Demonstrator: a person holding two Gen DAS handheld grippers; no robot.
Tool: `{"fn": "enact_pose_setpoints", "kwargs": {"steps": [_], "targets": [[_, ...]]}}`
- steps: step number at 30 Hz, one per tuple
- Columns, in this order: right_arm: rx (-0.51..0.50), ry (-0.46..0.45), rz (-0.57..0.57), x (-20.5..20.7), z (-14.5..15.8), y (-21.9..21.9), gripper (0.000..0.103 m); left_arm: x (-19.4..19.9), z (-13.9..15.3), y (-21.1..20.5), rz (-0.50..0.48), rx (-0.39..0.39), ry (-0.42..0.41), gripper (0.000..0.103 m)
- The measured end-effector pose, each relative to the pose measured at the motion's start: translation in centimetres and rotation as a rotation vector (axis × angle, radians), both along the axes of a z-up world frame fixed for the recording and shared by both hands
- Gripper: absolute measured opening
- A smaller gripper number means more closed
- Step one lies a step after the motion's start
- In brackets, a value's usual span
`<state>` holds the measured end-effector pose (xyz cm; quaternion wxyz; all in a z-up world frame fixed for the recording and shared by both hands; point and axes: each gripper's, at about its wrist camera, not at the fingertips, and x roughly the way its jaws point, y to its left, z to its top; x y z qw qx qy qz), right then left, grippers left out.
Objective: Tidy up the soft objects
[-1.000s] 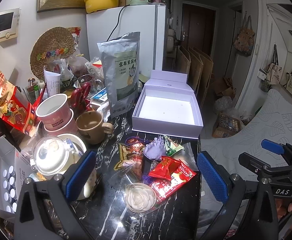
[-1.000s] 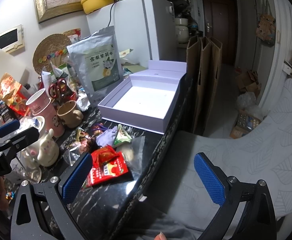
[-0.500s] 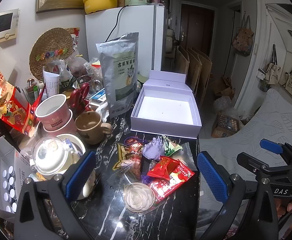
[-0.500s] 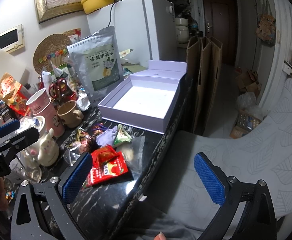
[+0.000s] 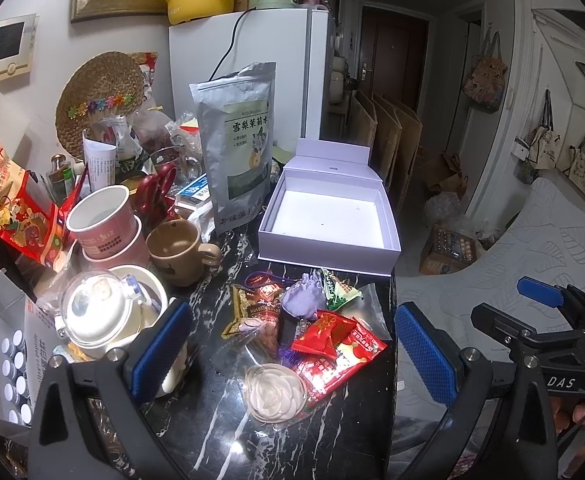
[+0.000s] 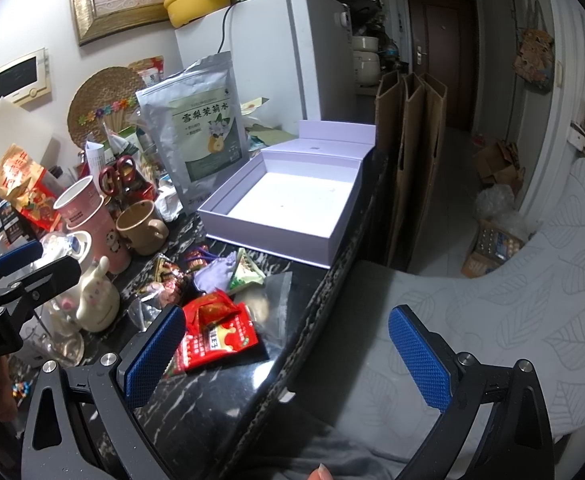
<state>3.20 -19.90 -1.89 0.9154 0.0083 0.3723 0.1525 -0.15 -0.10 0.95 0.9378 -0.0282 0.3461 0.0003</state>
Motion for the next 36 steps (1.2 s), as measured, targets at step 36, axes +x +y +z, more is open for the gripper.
{"fn": "enact_pose_setpoints", "kwargs": {"steps": [36], "targets": [[0.043,-0.035,0.109,0.7,-0.5,-0.7,0.103,0.2,-2.6,-0.5,0.014,-0.057,0.058,0.103]]}}
